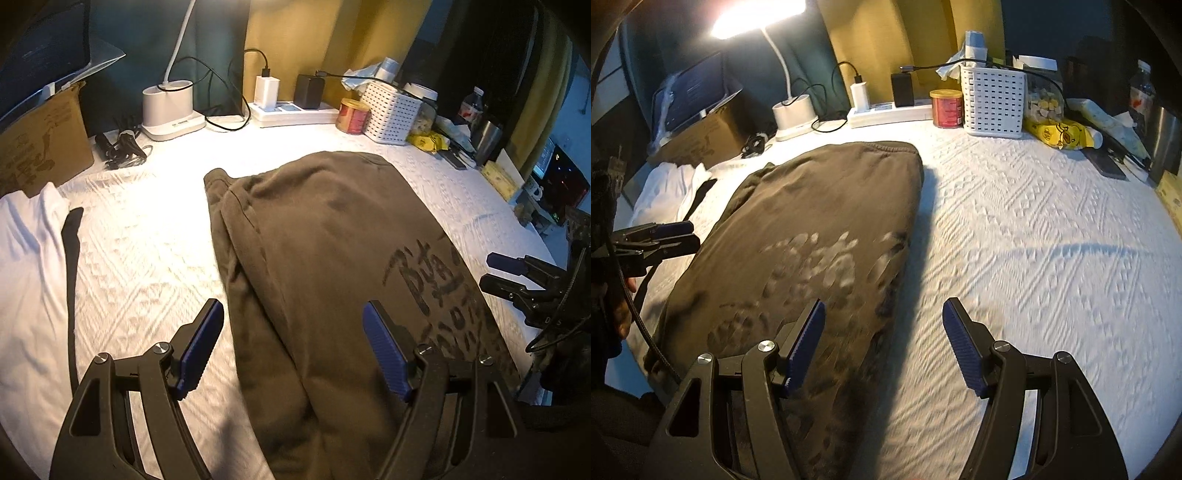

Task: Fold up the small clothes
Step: 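Move both open tools to the hem end of the brown T-shirt and close them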

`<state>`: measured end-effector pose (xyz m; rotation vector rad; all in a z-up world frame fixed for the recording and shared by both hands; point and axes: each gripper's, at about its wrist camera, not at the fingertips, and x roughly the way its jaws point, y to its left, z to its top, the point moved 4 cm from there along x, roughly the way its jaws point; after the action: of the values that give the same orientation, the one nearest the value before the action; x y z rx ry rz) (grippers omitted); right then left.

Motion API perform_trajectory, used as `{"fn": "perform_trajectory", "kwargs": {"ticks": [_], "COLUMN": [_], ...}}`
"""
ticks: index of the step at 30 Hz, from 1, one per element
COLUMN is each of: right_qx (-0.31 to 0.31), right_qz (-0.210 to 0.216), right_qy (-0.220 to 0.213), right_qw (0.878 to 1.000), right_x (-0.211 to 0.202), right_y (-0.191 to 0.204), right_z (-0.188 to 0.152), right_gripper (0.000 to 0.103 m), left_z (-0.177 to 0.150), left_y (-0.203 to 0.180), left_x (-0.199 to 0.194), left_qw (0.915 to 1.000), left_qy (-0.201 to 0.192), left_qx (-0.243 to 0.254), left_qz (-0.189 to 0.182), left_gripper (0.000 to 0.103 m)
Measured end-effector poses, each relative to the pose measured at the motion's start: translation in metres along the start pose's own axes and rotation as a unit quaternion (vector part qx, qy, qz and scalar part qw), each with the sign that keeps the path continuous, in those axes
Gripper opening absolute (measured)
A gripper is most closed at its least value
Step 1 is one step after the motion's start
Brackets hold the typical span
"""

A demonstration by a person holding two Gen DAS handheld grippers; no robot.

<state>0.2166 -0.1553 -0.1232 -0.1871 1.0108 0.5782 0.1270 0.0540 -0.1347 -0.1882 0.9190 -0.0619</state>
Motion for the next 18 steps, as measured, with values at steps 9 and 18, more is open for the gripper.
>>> {"fn": "perform_trajectory", "kwargs": {"ticks": [9, 18], "right_qx": [0.004, 0.005], "right_qz": [-0.001, 0.003], "right_qy": [0.006, 0.000], "right_qw": [1.000, 1.000], "right_x": [0.030, 0.057], "right_y": [-0.019, -0.031], "right_z": [0.026, 0.061], "right_gripper": [0.069, 0.069], "left_z": [0.026, 0.049], "left_y": [0.019, 0.036], "left_x": [0.024, 0.056], "left_qw": [0.9999, 0.9998], "left_qy": [-0.006, -0.005], "left_qx": [-0.011, -0.019], "left_qz": [0.005, -0.004], "left_gripper": [0.077, 0.077]}}
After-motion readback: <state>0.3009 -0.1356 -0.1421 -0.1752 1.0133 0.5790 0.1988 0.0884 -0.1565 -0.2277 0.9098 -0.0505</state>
